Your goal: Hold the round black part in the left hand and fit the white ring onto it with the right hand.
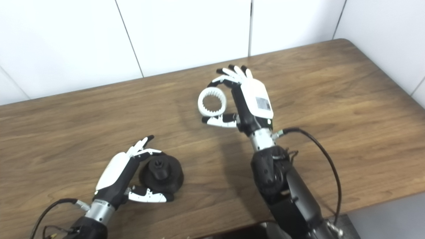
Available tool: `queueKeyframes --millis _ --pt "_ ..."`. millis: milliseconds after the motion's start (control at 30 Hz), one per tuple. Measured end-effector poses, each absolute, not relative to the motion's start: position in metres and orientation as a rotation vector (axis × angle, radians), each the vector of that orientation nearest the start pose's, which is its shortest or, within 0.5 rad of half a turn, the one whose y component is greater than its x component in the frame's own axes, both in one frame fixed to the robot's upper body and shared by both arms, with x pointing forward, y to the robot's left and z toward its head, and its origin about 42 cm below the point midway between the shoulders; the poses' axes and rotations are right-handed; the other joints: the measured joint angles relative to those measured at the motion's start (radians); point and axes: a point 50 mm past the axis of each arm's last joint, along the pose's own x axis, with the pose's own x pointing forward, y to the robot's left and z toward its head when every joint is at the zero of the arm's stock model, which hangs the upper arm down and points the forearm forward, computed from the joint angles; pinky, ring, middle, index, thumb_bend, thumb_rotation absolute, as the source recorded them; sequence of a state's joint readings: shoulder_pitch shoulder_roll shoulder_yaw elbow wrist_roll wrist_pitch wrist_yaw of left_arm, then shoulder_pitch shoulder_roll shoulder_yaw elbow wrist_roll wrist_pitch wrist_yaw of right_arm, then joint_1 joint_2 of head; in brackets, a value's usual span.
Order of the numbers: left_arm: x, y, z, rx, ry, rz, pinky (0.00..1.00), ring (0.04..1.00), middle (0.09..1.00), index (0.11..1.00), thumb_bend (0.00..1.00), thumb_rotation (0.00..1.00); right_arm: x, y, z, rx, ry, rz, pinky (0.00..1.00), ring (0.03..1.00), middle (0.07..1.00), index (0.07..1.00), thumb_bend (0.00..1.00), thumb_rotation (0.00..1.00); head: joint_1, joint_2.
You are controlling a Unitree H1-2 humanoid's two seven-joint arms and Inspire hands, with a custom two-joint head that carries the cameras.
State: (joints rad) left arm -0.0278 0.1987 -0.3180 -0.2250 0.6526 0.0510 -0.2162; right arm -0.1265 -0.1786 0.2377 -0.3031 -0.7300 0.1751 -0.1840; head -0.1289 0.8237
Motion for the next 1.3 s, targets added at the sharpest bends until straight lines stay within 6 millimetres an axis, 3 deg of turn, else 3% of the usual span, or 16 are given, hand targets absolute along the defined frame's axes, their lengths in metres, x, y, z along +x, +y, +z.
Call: queueKeyframes --millis 200,433,967,1300 --pt "0.273 0.168 0.142 0.839 -0.189 -0.439 1.0 1.0 1.0 0.634 0.95 0.3 0.285 -0.181 0.214 -0.789 -0.44 -0.08 1.0 0.938 0.84 0.483 0.52 0.14 0.028 0.005" --pt "0.273 0.165 0.142 0.838 -0.186 -0.437 1.0 1.0 1.0 0.63 0.95 0.29 0.272 -0.169 0.207 -0.772 -0.437 -0.006 1.0 0.937 0.839 0.483 0.52 0.14 0.071 0.009" --pt "0.275 0.155 0.143 0.844 -0.194 -0.442 1.0 1.0 1.0 0.636 0.96 0.31 0.255 -0.15 0.204 -0.722 -0.46 0.094 1.0 0.926 0.836 0.483 0.52 0.14 0.167 0.025" --pt "0.275 0.152 0.143 0.847 -0.193 -0.444 1.0 1.0 1.0 0.632 0.96 0.31 0.246 -0.136 0.198 -0.714 -0.495 0.157 0.99 0.905 0.83 0.483 0.52 0.15 0.183 0.031"
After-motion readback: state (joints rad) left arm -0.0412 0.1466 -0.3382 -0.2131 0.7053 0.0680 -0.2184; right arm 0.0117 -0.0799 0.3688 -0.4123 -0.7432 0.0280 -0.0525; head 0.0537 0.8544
